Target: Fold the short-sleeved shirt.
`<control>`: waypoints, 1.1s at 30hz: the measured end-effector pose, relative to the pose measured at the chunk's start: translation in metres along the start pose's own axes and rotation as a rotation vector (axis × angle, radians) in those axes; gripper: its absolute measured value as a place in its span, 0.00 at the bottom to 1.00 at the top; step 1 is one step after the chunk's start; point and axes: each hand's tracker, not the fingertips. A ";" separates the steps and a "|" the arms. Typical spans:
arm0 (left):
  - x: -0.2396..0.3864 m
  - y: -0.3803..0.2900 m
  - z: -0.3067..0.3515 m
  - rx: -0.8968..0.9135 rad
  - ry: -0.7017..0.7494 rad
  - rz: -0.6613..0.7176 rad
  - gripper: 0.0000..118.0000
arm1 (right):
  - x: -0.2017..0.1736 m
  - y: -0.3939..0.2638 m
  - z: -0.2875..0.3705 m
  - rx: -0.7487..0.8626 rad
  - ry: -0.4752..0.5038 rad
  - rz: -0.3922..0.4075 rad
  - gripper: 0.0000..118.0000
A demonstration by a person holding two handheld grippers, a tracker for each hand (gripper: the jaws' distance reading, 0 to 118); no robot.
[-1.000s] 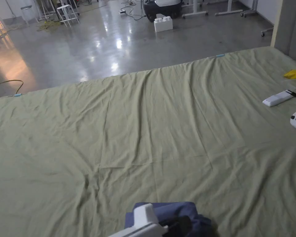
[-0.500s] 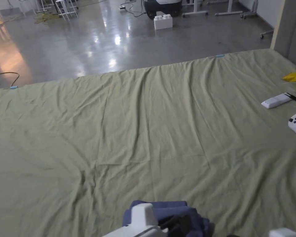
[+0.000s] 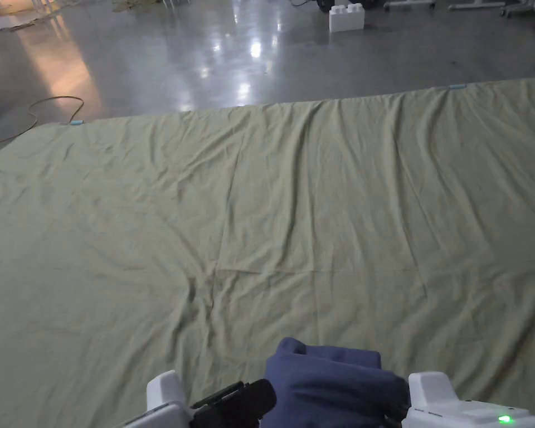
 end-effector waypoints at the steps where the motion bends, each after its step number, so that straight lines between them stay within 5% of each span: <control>1: -0.004 0.000 -0.011 -0.026 -0.019 0.014 0.90 | -0.001 -0.001 0.002 0.010 -0.006 -0.011 0.00; 5: -0.013 -0.002 -0.053 -0.123 -0.026 0.041 0.88 | -0.006 -0.001 0.002 0.014 -0.027 0.007 0.00; 6: -0.016 -0.004 -0.063 -0.169 -0.048 0.055 0.74 | -0.008 0.001 0.001 0.009 -0.029 0.007 0.00; 7: -0.016 -0.007 -0.072 -0.184 -0.055 0.063 0.47 | -0.007 0.002 0.001 0.004 -0.029 0.004 0.00; 8: -0.014 -0.010 -0.078 -0.183 -0.012 0.050 0.30 | -0.007 0.002 0.001 0.000 -0.029 0.002 0.00; 15: 0.000 -0.001 -0.061 -0.167 0.014 -0.013 0.24 | 0.002 0.001 0.012 0.021 0.026 -0.055 0.00; 19: -0.006 0.026 -0.012 -0.065 -0.074 0.041 0.24 | -0.002 -0.005 0.071 0.295 0.243 -0.122 0.00; 24: -0.045 0.086 0.085 0.030 0.126 -0.047 0.24 | -0.003 -0.011 0.092 0.277 0.183 -0.064 0.00; 30: -0.124 0.156 0.177 0.082 0.456 -0.028 0.24 | -0.011 -0.037 0.107 0.298 0.232 -0.124 0.00; 33: -0.148 0.179 0.191 0.109 0.569 -0.031 0.24 | -0.021 -0.042 0.113 0.294 0.219 -0.093 0.00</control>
